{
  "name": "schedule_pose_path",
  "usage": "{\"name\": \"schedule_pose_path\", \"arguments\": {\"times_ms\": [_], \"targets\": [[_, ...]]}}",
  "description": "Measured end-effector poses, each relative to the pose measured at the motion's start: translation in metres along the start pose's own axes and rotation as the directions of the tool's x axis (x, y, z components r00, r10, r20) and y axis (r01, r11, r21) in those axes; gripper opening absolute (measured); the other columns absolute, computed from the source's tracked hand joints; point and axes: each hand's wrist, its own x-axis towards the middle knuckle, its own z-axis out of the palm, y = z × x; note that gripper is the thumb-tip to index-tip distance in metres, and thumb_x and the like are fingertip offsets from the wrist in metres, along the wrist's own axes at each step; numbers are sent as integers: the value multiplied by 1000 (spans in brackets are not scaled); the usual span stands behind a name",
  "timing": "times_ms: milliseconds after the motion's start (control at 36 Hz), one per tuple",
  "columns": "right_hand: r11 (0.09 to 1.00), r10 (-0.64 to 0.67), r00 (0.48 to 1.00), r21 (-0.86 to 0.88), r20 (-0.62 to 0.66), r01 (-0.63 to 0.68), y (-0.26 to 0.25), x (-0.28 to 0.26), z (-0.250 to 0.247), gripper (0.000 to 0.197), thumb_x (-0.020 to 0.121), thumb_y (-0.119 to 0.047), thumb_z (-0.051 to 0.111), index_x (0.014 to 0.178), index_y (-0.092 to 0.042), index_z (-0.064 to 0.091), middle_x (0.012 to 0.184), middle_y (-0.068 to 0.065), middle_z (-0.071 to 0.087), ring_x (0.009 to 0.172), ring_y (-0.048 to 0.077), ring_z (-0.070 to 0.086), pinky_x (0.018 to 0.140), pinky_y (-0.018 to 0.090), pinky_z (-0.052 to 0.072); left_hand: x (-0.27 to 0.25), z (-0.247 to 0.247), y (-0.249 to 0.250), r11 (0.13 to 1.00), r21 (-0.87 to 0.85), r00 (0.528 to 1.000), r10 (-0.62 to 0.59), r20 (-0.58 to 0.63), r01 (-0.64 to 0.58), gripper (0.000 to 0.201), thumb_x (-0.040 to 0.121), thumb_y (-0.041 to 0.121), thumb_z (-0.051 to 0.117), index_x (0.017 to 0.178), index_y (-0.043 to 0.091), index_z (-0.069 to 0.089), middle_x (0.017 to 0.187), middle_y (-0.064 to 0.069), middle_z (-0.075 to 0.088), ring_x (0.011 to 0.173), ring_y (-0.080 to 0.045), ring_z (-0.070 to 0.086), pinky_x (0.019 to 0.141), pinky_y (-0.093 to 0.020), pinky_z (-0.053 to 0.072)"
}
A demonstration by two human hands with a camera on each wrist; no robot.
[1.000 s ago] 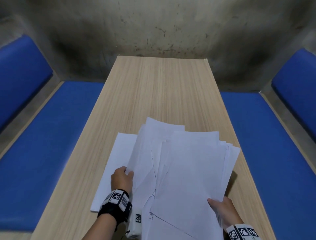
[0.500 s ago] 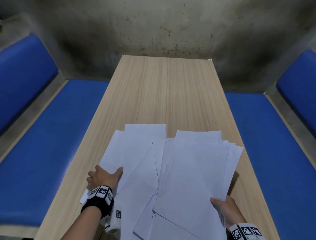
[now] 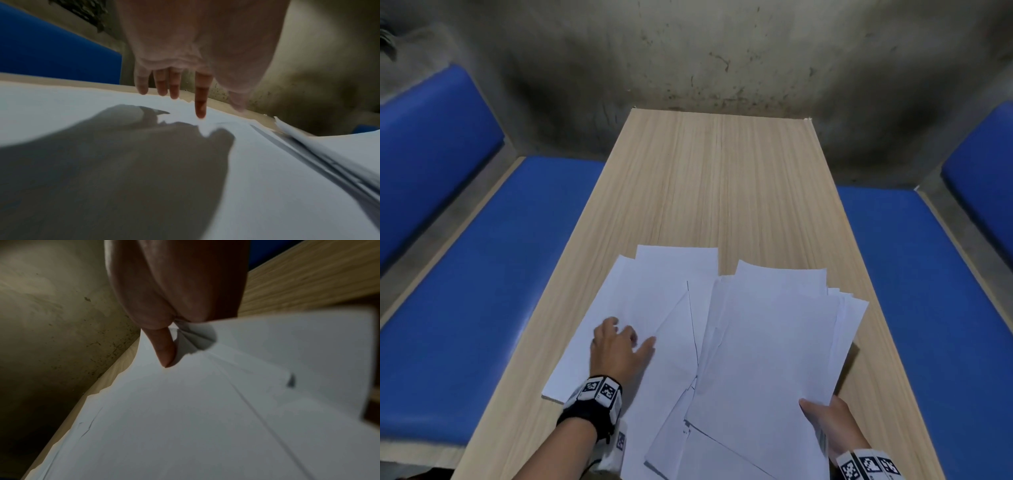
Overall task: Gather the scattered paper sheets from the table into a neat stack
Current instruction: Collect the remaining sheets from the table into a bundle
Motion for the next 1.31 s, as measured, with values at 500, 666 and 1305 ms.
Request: {"name": "schedule_pose_path", "arguments": {"times_ms": [500, 666, 1305], "targets": [[993, -32, 997, 114, 75, 23, -6, -1, -6, 28, 87, 10, 55, 112, -1, 57, 101, 17, 67, 92, 33, 64, 71, 36, 50, 6, 3, 7, 927, -289, 964, -262, -44, 239, 40, 94, 32, 58, 123, 6, 63, 157, -14, 27, 145, -29, 16, 115, -43, 26], [991, -30, 996, 134, 88, 18, -5, 1, -3, 29, 87, 10, 54, 114, 1, 57, 105, 20, 68, 96, 36, 64, 76, 40, 51, 9, -4, 13, 919, -74, 921, -380, 88, 387, 65, 75, 47, 72, 128, 14, 51, 142, -16, 37, 130, -35, 34, 105, -48, 38], [990, -6, 994, 143, 107, -9, -11, -1, 3, 35, 89, 6, 53, 124, 2, 54, 114, 23, 67, 104, 39, 64, 86, 45, 51, 23, -11, -17, 940, -131, 940, -328, -91, 316, 11, 68, 26, 73, 67, 18, 66, 148, -10, 42, 137, -32, 28, 115, -48, 18]]}}
